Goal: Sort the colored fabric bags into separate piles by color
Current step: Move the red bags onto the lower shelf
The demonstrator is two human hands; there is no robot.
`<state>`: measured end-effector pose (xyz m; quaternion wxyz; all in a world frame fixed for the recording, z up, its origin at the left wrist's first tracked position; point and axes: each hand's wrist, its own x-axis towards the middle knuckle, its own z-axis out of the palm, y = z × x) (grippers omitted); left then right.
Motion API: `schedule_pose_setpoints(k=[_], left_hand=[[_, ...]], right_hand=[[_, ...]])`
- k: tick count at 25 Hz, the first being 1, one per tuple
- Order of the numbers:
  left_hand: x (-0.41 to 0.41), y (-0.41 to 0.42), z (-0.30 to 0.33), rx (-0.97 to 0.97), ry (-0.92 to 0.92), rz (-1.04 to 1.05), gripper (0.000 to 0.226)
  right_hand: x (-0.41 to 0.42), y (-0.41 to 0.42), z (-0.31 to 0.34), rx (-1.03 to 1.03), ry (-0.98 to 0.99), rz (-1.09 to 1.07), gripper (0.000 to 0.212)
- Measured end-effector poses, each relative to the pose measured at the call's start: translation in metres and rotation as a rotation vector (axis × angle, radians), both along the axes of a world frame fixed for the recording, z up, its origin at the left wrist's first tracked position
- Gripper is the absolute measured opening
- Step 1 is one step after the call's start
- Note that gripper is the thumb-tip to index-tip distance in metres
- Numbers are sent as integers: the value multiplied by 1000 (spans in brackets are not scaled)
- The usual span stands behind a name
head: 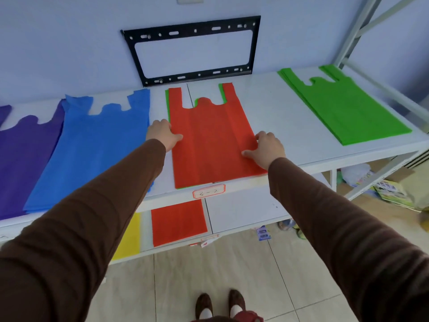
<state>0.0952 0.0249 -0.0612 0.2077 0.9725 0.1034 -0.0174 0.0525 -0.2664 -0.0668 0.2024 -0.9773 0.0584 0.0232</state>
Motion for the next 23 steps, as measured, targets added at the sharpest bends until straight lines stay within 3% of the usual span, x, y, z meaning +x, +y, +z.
schedule_pose_setpoints(k=[10, 14, 18, 23], left_hand=[[15, -5, -3, -70, 50, 73, 64], [16, -7, 2, -79, 91, 40, 55], [12, -8, 4, -80, 55, 33, 31], [4, -8, -1, -6, -47, 5, 28]], right_hand=[[9, -2, 12, 87, 58, 85, 60], [7, -3, 13, 141, 50, 77, 58], [9, -3, 12, 158, 59, 54, 36], [9, -2, 13, 180, 9, 60, 22]])
